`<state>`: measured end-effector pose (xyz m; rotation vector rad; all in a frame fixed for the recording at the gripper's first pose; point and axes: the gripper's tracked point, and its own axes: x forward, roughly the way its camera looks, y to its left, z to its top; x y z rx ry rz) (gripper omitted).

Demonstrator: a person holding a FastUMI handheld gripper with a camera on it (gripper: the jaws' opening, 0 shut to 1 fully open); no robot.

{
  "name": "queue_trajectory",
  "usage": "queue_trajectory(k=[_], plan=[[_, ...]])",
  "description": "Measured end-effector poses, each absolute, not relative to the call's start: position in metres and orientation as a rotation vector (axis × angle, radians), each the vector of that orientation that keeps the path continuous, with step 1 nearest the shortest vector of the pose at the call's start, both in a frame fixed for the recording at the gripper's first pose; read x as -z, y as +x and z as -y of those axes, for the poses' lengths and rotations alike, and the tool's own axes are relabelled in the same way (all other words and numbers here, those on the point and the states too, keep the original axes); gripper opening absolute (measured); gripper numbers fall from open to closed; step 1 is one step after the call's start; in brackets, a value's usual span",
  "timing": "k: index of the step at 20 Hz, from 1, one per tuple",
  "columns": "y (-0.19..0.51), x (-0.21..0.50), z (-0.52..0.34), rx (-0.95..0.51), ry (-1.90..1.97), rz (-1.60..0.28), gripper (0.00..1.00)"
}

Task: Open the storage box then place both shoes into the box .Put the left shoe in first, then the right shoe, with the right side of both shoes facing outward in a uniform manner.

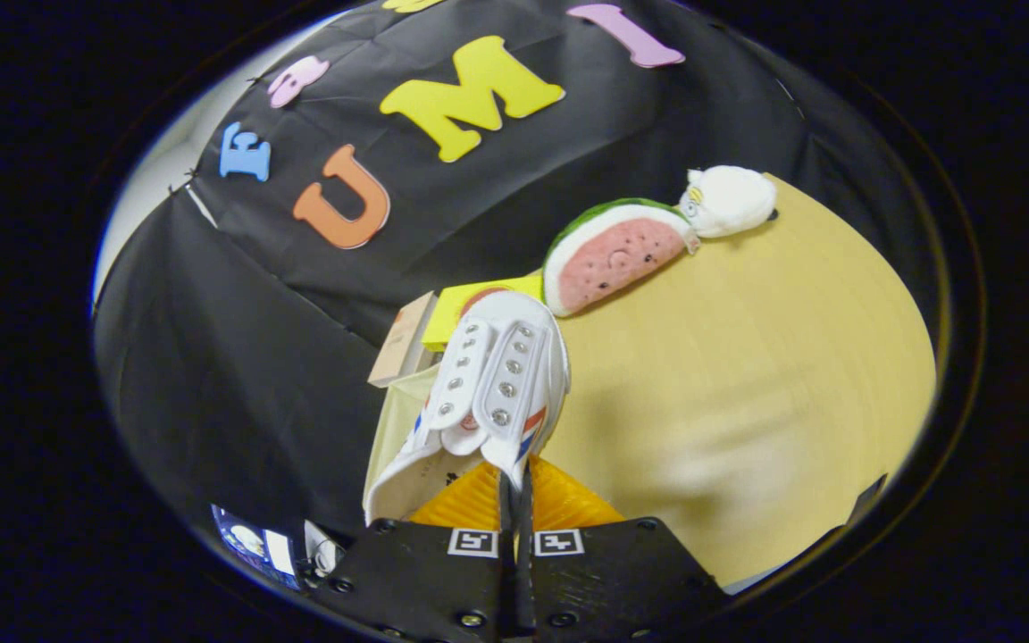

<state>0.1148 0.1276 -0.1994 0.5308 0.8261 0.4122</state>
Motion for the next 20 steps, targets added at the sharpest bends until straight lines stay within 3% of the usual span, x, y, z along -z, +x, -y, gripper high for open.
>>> queue_trajectory(k=[8,13,18,20], plan=[[0.121,0.203,-0.249,-0.404,0.336,-0.843,0.0],[0.147,0.23,-0.271,-0.196,0.202,-0.814,0.0],[0.15,0.253,-0.284,-0.059,0.067,-0.714,0.0],[0.148,0.271,-0.285,-0.028,0.041,-0.754,0.0]])
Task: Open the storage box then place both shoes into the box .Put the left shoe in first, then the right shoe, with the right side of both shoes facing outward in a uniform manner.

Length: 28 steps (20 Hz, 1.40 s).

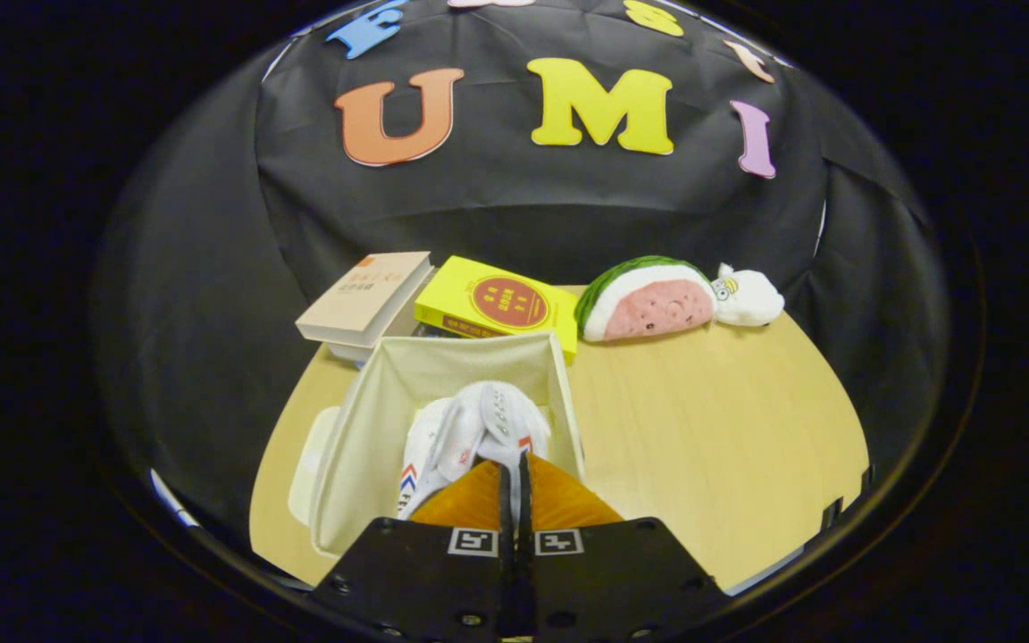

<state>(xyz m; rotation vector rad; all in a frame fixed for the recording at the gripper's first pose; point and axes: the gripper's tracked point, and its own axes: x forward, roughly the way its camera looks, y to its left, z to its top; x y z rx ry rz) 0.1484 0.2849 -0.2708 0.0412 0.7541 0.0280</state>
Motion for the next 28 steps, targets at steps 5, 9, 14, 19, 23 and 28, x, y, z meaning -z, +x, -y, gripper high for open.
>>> queue_trajectory(k=[5,9,14,19,23,28], plan=[[0.159,0.267,-0.284,-0.04,0.112,-0.737,0.0],[0.176,0.273,-0.287,0.02,0.159,-0.7,0.0],[0.185,0.295,-0.295,0.028,0.176,-0.744,0.09],[0.168,0.25,-0.296,-0.07,0.052,-0.616,0.56],[0.138,0.213,-0.285,-0.088,0.029,-0.549,0.92],[0.092,0.157,-0.26,-0.098,0.039,-0.462,0.96]])
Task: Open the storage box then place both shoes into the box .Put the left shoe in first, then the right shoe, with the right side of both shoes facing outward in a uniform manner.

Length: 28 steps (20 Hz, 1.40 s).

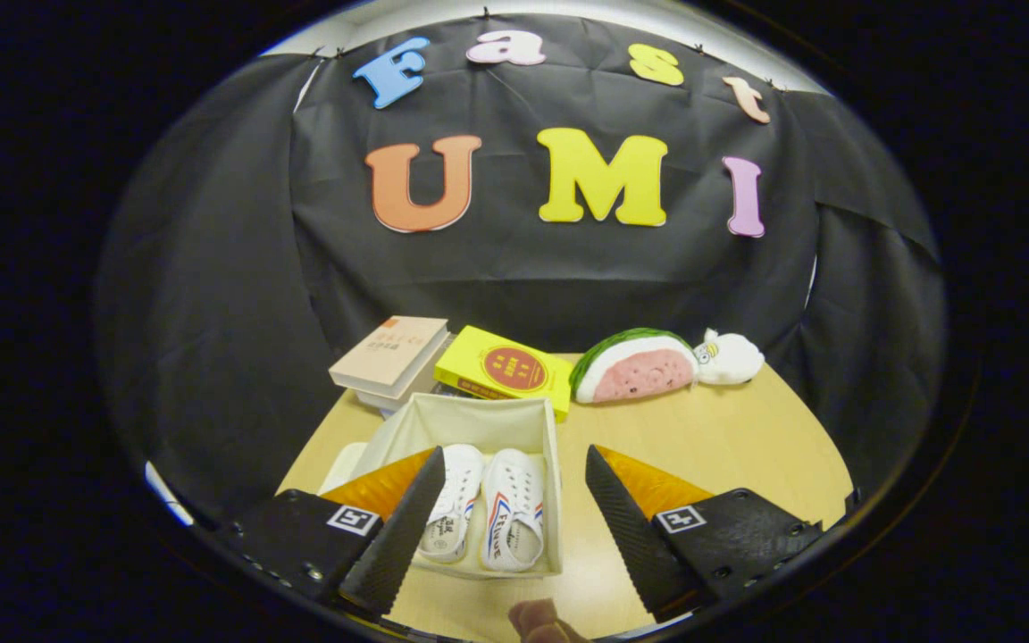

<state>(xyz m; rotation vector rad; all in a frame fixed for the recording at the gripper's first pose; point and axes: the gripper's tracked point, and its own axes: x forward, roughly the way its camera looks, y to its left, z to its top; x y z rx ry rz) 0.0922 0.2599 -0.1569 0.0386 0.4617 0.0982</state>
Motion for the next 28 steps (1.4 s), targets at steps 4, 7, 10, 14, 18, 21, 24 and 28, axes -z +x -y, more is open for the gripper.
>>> queue_trajectory(k=[4,7,10,14,18,21,24,28], plan=[[0.06,0.11,-0.227,-0.077,0.01,-0.323,0.96],[0.035,0.086,-0.207,-0.072,0.01,-0.239,0.96],[0.013,0.073,-0.185,-0.071,0.001,-0.176,0.96],[-0.008,0.072,-0.161,-0.048,-0.014,-0.143,0.96],[-0.01,0.08,-0.149,-0.032,-0.057,-0.156,0.96],[-0.013,0.075,-0.149,-0.028,-0.082,-0.148,0.96],[-0.012,0.069,-0.149,-0.04,-0.116,-0.107,0.96],[-0.016,0.064,-0.153,-0.078,-0.116,-0.096,0.96]])
